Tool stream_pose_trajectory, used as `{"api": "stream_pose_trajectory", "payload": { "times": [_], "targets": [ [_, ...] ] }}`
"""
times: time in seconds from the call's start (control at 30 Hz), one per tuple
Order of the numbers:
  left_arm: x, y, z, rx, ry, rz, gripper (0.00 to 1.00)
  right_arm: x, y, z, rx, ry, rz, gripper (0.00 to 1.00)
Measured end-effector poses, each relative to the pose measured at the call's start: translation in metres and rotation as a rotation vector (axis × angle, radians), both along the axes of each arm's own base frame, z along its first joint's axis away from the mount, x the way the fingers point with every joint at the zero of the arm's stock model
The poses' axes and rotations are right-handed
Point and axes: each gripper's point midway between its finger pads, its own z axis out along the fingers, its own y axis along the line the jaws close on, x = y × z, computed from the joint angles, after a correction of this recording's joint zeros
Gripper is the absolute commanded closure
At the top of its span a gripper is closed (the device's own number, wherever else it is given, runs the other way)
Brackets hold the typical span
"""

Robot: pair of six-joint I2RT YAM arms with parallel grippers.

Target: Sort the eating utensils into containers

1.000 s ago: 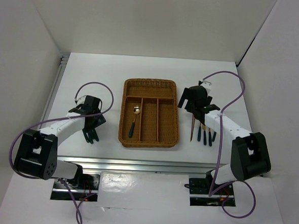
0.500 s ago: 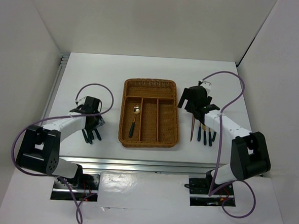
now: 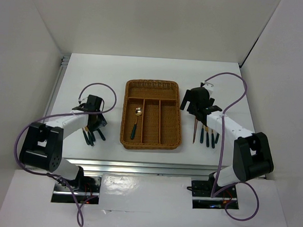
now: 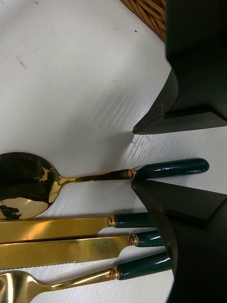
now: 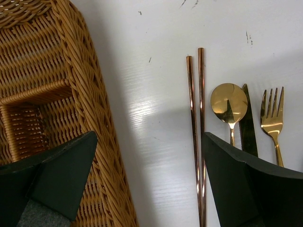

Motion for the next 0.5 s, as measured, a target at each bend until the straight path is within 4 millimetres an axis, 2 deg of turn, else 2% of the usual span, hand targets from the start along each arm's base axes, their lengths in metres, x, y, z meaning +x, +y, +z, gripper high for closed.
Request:
{"api": "stream_pose_trajectory", "payload": {
  "times": [0.17,0.5],
  "targets": [
    [-0.004,-0.001,0.0,-0.006,0.037,-0.002,0.47,0.0,0.0,0.0,0.0,0.0,-0.001,0.0],
    [-0.024,0.0,-0.002,-0.002,0.122,-0.002,0.5,0.0,0.0,0.0,0.0,0.0,-0.001,0.0]
  ]
}}
